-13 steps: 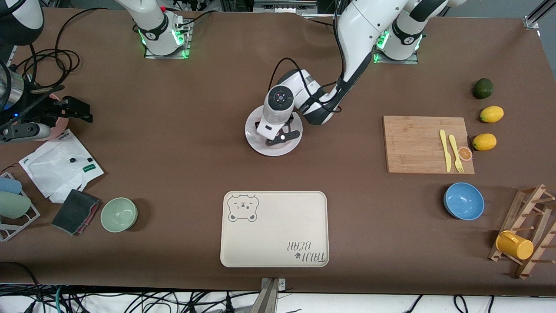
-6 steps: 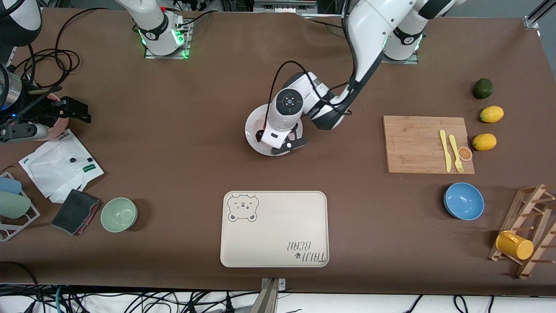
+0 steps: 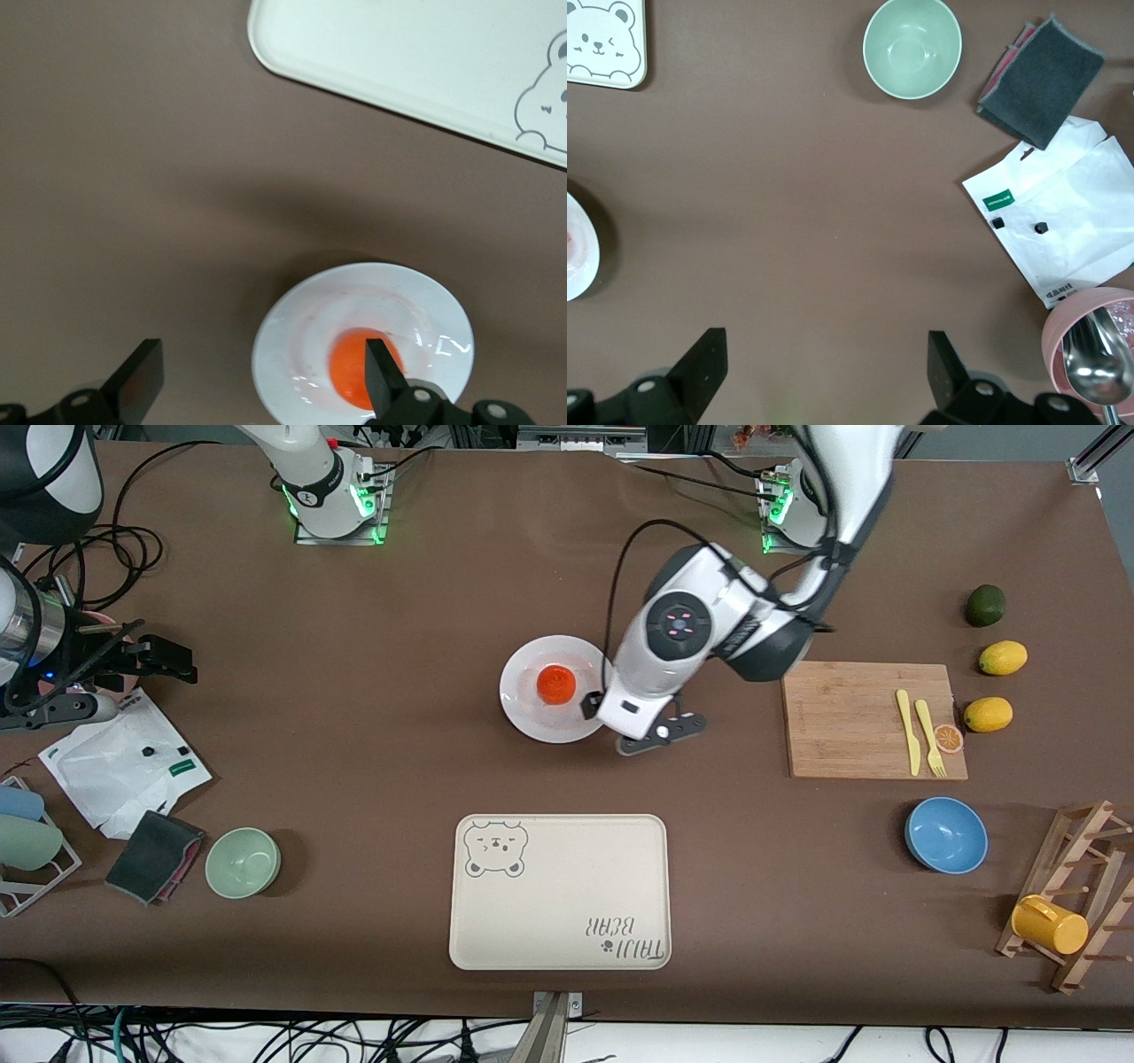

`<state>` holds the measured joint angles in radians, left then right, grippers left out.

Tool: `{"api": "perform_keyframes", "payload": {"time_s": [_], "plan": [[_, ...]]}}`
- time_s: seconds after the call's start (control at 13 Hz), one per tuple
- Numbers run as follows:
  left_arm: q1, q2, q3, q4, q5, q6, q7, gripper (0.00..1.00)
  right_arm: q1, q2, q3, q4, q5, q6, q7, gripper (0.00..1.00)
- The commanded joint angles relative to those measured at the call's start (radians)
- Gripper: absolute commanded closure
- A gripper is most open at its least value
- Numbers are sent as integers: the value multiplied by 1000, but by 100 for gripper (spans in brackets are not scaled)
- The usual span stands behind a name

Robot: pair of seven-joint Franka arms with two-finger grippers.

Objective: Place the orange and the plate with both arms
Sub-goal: 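Lower the orange onto the plate and open the left gripper, then retract the left gripper while the right gripper reaches toward the plate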

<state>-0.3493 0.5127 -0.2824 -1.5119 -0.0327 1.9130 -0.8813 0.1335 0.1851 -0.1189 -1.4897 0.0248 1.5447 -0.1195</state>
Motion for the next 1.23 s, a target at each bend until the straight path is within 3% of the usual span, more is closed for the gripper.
{"api": "perform_keyframes", "payload": {"time_s": [0.0,0.23,0.62,0.85,1.15], "plan": [[85,-62,-4,-27,1,-76,207,0,5,11,11,12,4,-14,9,0],[215,-126,-6,-27,1,-156,480,0,37,16,36,-12,20,-5,12,0],[386,-255,-6,-22,1,-311,812,0,63,56,42,-15,141,28,-2,0],[467,-289,3,56,-7,-429,984,0,127,80,42,-33,184,99,4,0],[389,-397,198,10,-12,-448,1036,0,127,132,83,-154,390,288,-6,0]]}}
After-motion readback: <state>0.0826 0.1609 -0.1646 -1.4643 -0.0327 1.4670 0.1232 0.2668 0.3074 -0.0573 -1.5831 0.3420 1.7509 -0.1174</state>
